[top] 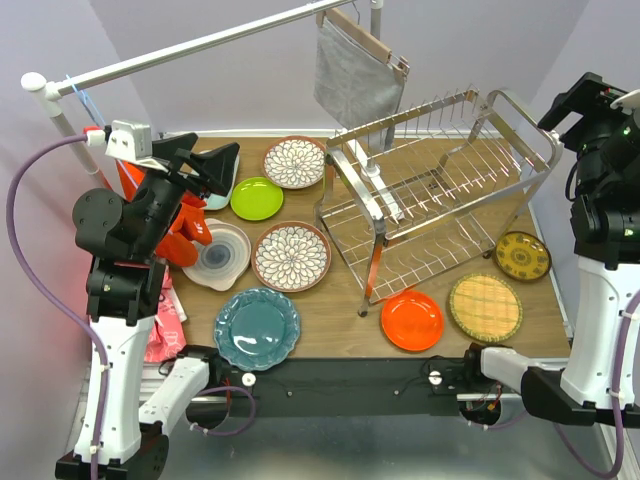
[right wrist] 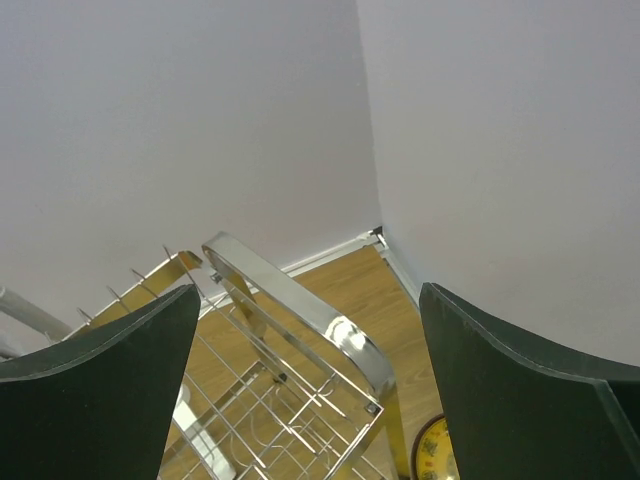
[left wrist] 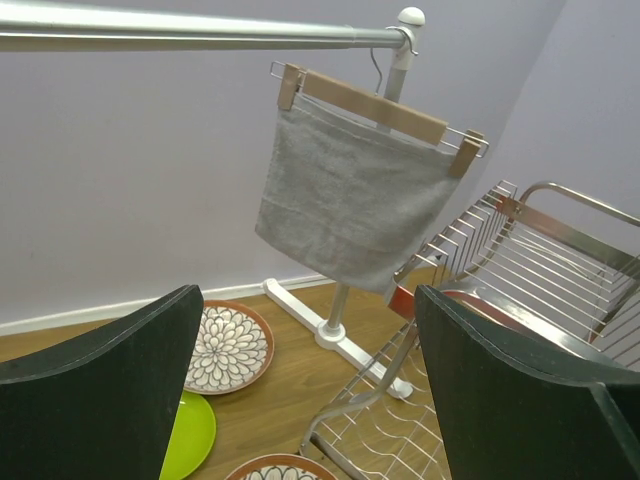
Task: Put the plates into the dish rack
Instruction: Grab a plate with the left arm
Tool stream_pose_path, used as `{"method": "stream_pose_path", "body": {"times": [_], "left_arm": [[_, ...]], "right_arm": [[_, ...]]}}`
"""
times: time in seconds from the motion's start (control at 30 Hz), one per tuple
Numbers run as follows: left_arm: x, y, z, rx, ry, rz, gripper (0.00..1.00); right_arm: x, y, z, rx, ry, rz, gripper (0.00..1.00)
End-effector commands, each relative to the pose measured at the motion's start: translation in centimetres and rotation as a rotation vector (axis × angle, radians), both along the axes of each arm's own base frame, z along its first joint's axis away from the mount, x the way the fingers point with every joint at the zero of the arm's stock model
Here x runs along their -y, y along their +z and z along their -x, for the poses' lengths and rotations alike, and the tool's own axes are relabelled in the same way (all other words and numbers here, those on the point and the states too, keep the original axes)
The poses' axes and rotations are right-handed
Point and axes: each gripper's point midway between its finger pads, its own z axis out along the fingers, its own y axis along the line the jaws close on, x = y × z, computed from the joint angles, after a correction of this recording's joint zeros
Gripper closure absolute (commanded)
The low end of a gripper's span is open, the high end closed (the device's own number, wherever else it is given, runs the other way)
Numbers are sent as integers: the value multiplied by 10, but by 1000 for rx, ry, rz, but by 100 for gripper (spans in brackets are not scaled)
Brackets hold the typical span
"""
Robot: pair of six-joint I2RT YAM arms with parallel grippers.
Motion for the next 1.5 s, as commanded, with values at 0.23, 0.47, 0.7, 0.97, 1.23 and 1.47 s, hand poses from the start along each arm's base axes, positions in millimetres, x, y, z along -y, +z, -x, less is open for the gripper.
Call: {"method": "stream_pose_path", "body": {"times": [0.23, 0.47, 0.7, 0.97, 1.23, 1.47], "left_arm": [[6, -12, -19, -80, -27, 15, 4], [12, -34, -53, -192, -41, 2, 4], [16, -70, -105, -339, 30, -15, 5], [56, -121, -167, -511, 40, 8, 6], [65, -150, -217, -585, 156, 60, 7], [59, -191, -262, -629, 196, 142, 9]], "right_arm": [[-24, 6, -22, 40, 149, 69, 0], [-77, 1, -31, 50, 484, 367, 0], [-96, 7, -39, 85, 587, 372, 0], [-138, 24, -28, 146, 833, 372, 0], [-151, 9, -42, 84, 923, 215, 0], [-154, -4, -43, 46, 944, 181, 0]]}}
